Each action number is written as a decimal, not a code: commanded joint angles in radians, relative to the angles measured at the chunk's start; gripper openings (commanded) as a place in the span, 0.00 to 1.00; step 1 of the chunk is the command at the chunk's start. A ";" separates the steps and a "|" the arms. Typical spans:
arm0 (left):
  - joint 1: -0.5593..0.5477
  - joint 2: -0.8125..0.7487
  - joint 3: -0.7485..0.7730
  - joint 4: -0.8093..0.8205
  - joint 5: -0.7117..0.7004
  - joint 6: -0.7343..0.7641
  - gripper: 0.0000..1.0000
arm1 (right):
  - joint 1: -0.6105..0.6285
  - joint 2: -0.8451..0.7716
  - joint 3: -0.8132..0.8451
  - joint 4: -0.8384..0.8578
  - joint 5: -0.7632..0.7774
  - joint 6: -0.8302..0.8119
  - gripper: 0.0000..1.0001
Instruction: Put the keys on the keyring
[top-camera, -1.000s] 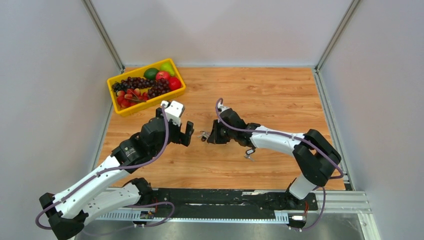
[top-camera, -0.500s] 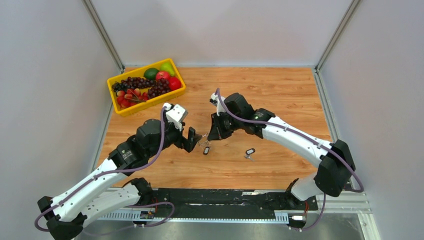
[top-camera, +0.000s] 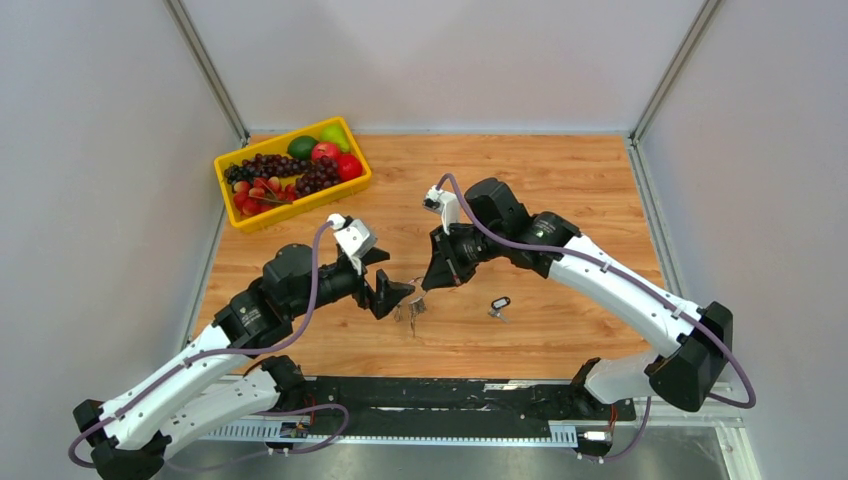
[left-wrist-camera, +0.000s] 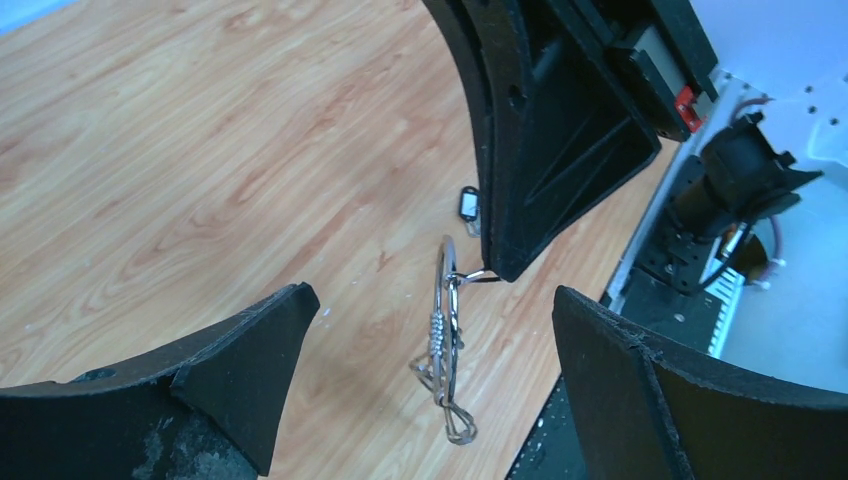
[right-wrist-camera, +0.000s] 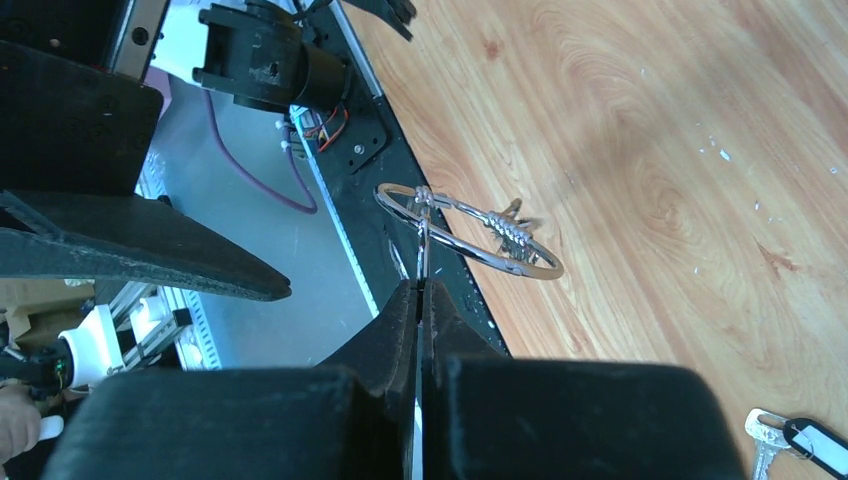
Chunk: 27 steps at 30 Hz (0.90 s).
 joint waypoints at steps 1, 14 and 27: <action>0.001 -0.014 -0.018 0.068 0.112 -0.003 0.99 | -0.004 -0.044 0.062 -0.026 -0.051 -0.031 0.00; 0.000 -0.022 -0.053 0.097 0.258 0.038 0.80 | -0.003 -0.028 0.155 -0.114 -0.137 -0.008 0.00; -0.023 -0.041 -0.080 0.136 0.163 0.066 0.69 | 0.012 0.010 0.215 -0.155 -0.162 0.040 0.00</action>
